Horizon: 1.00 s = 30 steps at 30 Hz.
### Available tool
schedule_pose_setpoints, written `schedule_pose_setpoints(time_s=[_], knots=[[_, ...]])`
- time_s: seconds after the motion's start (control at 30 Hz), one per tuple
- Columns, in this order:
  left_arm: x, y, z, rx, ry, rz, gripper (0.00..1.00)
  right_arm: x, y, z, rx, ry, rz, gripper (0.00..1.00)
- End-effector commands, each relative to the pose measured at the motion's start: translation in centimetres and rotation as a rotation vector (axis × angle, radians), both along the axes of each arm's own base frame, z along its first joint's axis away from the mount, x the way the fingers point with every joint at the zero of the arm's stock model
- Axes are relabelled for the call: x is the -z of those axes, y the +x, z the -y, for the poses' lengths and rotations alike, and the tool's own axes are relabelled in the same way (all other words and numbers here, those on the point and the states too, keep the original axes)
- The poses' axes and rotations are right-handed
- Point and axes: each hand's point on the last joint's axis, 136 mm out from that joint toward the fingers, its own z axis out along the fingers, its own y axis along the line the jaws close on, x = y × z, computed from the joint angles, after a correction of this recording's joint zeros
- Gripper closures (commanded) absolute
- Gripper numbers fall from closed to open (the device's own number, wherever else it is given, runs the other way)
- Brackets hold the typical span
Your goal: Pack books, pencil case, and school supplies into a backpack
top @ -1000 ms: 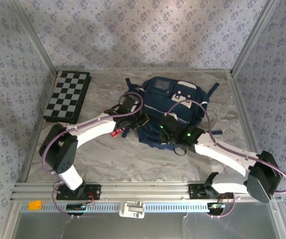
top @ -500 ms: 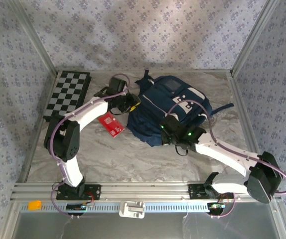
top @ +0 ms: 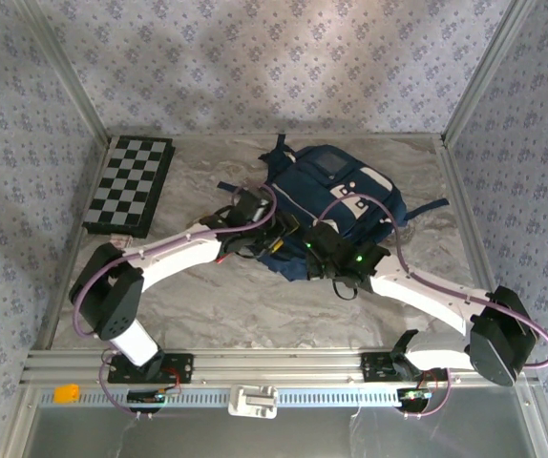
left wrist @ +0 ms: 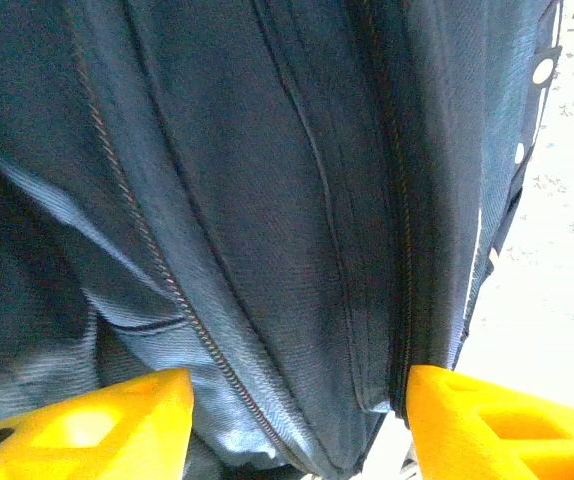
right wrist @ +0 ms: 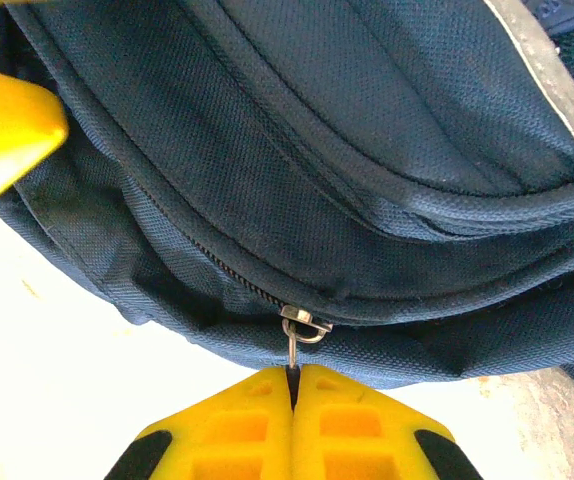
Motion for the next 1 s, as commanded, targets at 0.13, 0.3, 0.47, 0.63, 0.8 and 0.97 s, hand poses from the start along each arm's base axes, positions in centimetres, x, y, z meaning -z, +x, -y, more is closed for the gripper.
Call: schedule_pose_setpoints(time_s=[0.13, 0.3, 0.47, 0.63, 0.8, 0.97], knots=[[1.4, 1.6, 0.3, -0.189, 0.001, -0.019, 0.44, -0.3, 0.0, -0.6, -0.024, 0.011, 0.010, 1.00], [2.1, 1.4, 0.3, -0.222, 0.019, -0.016, 0.49, -0.5, -0.1, -0.9, -0.033, 0.019, 0.015, 1.00], [2.0, 2.0, 0.7, -0.227, 0.031, -0.005, 0.61, -0.4, 0.0, -0.9, -0.031, 0.019, 0.016, 1.00], [1.9, 2.5, 0.8, -0.220, 0.064, 0.008, 0.82, -0.6, 0.3, -0.7, -0.021, -0.005, 0.021, 1.00], [1.1, 2.6, -0.6, -0.223, 0.060, 0.025, 1.00, -0.5, -0.6, 2.7, 0.078, -0.115, -0.010, 1.00], [-0.7, 3.2, -2.8, -0.188, 0.067, 0.058, 1.00, 0.3, -2.7, 6.7, 0.148, -0.152, -0.061, 1.00]])
